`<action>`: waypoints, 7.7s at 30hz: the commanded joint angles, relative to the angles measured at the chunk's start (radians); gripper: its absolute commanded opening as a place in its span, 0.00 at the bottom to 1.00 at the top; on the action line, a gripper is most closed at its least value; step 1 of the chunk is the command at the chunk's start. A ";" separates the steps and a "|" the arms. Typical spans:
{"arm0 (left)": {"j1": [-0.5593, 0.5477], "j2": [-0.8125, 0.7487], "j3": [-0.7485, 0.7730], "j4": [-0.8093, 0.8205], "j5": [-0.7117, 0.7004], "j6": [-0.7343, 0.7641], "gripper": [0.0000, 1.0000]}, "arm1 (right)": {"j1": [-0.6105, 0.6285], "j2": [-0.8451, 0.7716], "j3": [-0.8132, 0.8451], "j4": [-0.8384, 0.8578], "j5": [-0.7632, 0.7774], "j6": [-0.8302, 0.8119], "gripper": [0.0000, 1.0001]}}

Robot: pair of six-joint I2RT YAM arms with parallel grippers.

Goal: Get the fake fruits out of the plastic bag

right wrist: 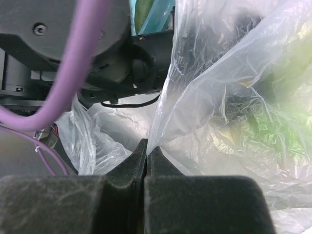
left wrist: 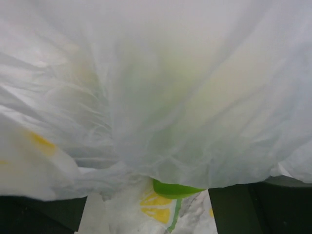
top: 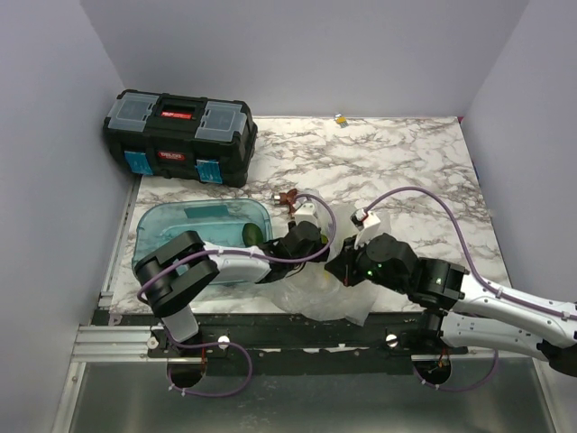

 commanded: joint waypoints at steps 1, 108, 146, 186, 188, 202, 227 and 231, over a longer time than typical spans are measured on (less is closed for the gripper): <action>0.000 0.081 0.054 -0.058 -0.064 -0.002 0.77 | 0.007 0.005 -0.002 -0.029 0.003 0.028 0.01; 0.006 -0.674 -0.014 -0.485 0.272 0.279 0.06 | 0.007 -0.143 -0.085 -0.306 0.376 0.343 0.01; 0.692 -0.372 -0.034 -0.804 0.151 0.003 0.29 | 0.007 -0.209 -0.102 -0.285 0.273 0.347 0.01; 0.087 -0.621 -0.289 -0.080 0.433 0.078 0.60 | 0.007 -0.133 -0.107 -0.144 0.170 0.266 0.01; 0.059 -0.549 -0.262 -0.049 0.436 0.078 0.58 | 0.007 -0.134 -0.102 -0.154 0.159 0.269 0.01; -0.012 -0.157 -0.034 0.002 0.309 0.079 0.49 | 0.006 -0.188 -0.075 -0.233 0.164 0.288 0.01; -0.012 0.017 -0.114 0.442 0.077 0.103 0.81 | 0.007 -0.043 -0.014 -0.115 0.105 0.159 0.01; -0.014 -0.064 -0.173 0.394 0.078 0.091 0.81 | 0.007 0.112 0.070 0.049 -0.063 -0.010 0.01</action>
